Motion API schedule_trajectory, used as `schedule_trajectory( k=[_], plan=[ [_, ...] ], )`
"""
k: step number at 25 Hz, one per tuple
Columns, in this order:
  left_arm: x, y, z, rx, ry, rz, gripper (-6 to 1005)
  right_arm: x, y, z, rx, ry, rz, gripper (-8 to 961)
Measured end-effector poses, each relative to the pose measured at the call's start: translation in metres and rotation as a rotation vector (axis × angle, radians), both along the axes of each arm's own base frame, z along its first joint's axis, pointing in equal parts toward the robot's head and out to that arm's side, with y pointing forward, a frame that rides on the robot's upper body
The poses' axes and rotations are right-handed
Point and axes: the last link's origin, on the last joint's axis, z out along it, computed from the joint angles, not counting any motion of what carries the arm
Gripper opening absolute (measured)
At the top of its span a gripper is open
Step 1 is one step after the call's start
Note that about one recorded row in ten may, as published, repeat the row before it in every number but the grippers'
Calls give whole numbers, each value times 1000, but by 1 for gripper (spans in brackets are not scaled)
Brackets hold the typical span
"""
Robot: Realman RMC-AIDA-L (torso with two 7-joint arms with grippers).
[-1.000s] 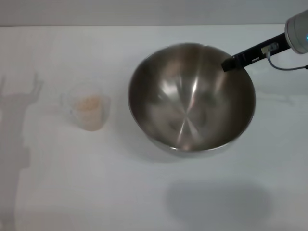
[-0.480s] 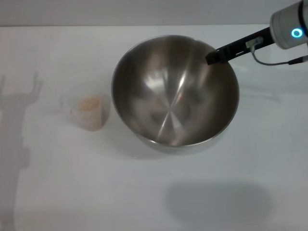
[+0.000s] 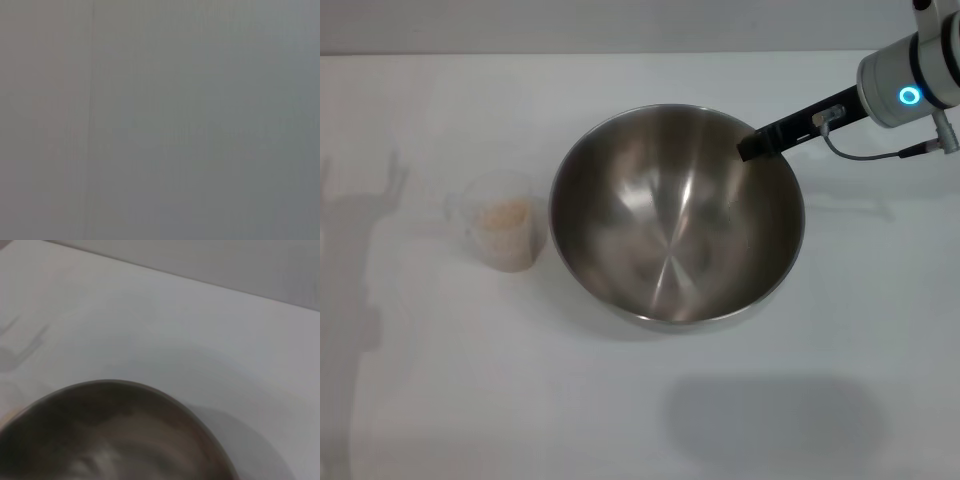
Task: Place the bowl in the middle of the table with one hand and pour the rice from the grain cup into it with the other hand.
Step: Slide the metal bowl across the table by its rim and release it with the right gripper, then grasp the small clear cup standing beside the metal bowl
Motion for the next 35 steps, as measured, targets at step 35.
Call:
schedule_trajectory(
  k=[35],
  plan=[
    [0, -5, 0, 13, -5, -4, 819, -66, 35, 20, 505, -41, 447, 424]
  ],
)
